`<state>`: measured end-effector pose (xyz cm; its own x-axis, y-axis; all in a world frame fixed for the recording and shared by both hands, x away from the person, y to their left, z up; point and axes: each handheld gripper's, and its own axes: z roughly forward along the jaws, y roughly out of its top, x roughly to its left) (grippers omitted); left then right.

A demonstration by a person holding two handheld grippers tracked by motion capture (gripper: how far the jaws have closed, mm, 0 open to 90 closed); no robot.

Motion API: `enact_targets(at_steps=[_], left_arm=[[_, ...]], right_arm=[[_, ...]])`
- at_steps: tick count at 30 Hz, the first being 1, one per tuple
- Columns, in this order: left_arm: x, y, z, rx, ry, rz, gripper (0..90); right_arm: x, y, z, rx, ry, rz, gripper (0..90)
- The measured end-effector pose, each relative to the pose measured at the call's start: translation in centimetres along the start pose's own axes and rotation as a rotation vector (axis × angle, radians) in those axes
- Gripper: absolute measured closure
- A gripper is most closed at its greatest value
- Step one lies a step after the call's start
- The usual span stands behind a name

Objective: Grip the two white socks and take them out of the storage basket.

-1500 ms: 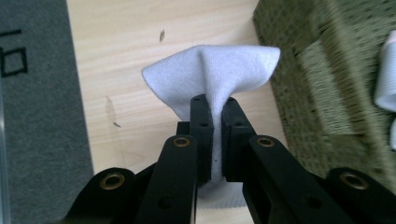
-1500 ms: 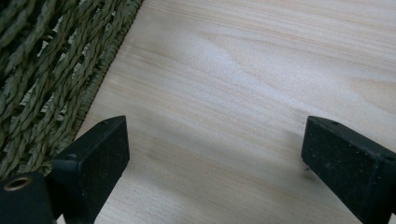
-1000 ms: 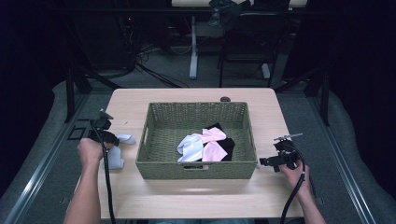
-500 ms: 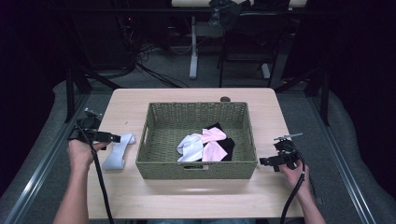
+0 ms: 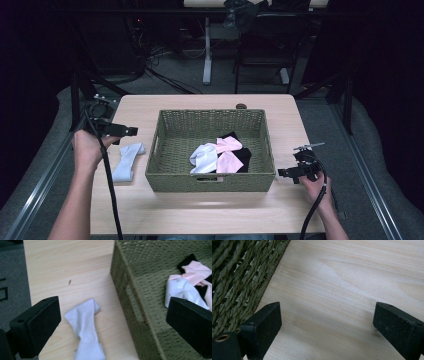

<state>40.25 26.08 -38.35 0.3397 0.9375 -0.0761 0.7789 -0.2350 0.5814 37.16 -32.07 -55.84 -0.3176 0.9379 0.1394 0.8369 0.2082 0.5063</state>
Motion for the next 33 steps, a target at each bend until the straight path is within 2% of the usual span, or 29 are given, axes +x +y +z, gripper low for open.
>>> enact_targets(at_steps=[2, 4, 7, 10, 11, 13, 25, 26, 27, 28, 33], left_arm=[[-0.5, 0.3, -0.1, -0.002, -0.004, 0.013, 0.0], [-1.8, 1.1, -0.2, -0.017, -0.017, 0.045, 0.0], [-3.1, 1.8, -0.1, -0.033, -0.025, 0.075, 0.0], [-4.4, 2.4, 0.2, -0.033, -0.037, 0.105, 0.0], [-4.4, 2.4, 0.2, -0.033, -0.037, 0.105, 0.0], [-5.5, 2.8, 0.8, -0.034, -0.053, 0.128, 0.0], [-8.5, 3.8, 3.4, -0.028, -0.102, 0.174, 0.0], [-9.0, 3.8, 4.1, -0.021, -0.119, 0.179, 0.0], [-9.0, 3.8, 4.1, -0.021, -0.119, 0.179, 0.0], [-9.6, 3.8, 4.9, -0.011, -0.128, 0.183, 0.0], [-10.4, 3.9, 6.6, 0.009, -0.147, 0.194, 0.1]], right_arm=[[0.0, 0.0, 0.0, -0.006, -0.003, 0.006, 7.9], [-0.1, 0.0, 0.0, -0.007, -0.006, 0.008, 7.9], [0.0, 0.0, 0.0, -0.001, -0.002, 0.001, 7.9], [-0.1, 0.0, 0.0, 0.0, -0.001, 0.005, 7.9], [-0.1, 0.0, 0.0, 0.0, -0.001, 0.005, 7.9], [-0.1, 0.0, 0.0, -0.001, 0.0, 0.003, 7.9], [0.0, 0.0, 0.1, -0.002, 0.001, 0.003, 7.9], [-0.1, 0.0, 0.1, 0.0, 0.003, 0.001, 7.9], [-0.1, 0.0, 0.1, 0.0, 0.003, 0.001, 7.9], [-0.1, 0.0, 0.1, -0.002, -0.002, 0.004, 7.9], [-0.1, 0.0, 0.1, -0.001, 0.001, 0.001, 7.9]])
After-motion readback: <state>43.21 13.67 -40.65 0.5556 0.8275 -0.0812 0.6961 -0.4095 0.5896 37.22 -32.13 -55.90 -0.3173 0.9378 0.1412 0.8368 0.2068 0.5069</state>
